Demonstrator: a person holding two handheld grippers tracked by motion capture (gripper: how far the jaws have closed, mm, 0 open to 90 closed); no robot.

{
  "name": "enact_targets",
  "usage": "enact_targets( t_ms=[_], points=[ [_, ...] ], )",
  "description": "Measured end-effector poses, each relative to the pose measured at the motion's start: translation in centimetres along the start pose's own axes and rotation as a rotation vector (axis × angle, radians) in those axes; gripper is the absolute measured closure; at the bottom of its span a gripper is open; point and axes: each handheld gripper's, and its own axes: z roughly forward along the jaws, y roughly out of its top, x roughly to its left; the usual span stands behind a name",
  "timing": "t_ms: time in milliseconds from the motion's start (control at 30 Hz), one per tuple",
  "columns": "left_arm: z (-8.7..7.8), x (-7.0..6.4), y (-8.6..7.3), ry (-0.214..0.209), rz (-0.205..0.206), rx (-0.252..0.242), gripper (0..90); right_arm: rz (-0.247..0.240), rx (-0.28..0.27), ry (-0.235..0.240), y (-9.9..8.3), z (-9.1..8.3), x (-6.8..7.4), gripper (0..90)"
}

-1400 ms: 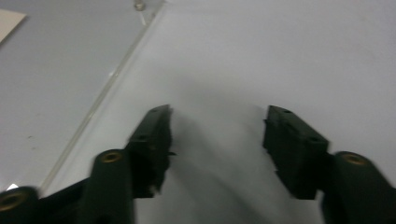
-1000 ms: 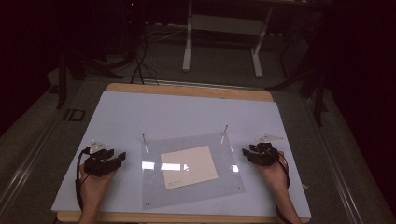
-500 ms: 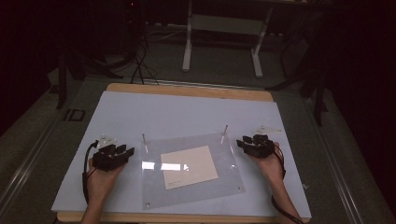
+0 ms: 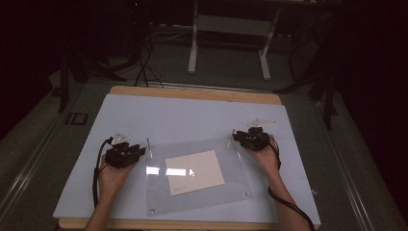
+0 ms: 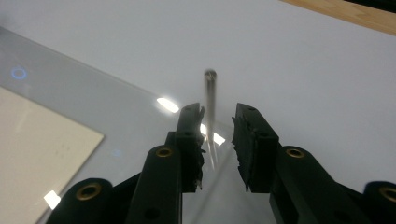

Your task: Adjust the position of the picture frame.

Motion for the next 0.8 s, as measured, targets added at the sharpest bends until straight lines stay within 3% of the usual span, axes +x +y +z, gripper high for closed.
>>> enact_targets(
  t_ms=[67, 167, 267, 367, 467, 567, 633, 733, 800],
  points=[
    [0.2, 0.0, 0.3, 0.003, 0.001, -0.026, 66.2, -0.001, 0.006, 0.003, 0.3, 0.6, 0.1, 73.3],
    [0.9, -0.2, 0.6, 0.027, 0.012, -0.017, 70.7, -0.005, 0.016, 0.01, 0.4, 1.6, 0.3, 75.4],
    [1.1, 0.0, 0.6, 0.019, 0.0, -0.024, 75.4, 0.003, 0.029, 0.012, 0.2, 2.5, 0.3, 77.4],
    [0.9, -0.1, 0.5, 0.029, 0.002, -0.039, 73.6, 0.019, 0.018, 0.016, 0.1, 2.7, 0.1, 79.2],
    [0.5, -0.2, 0.4, 0.012, 0.0, -0.044, 71.2, 0.025, 0.013, 0.016, -0.1, 2.6, 0.1, 79.7],
    [0.4, -0.7, 0.3, -0.026, 0.035, -0.044, 66.5, 0.018, 0.01, 0.014, -0.2, 2.7, 0.1, 80.1],
    [0.8, -1.4, 0.4, -0.001, 0.085, -0.029, 65.6, 0.016, 0.013, 0.01, -0.2, 2.7, 0.1, 81.7],
    [2.0, -1.7, 0.7, 0.012, 0.099, -0.001, 69.7, 0.013, 0.023, 0.007, 0.0, 2.8, 0.1, 83.1],
    [2.7, -1.6, 0.8, 0.012, 0.086, 0.005, 73.2, 0.002, 0.028, 0.004, 0.0, 2.8, 0.1, 83.4]
  ],
)
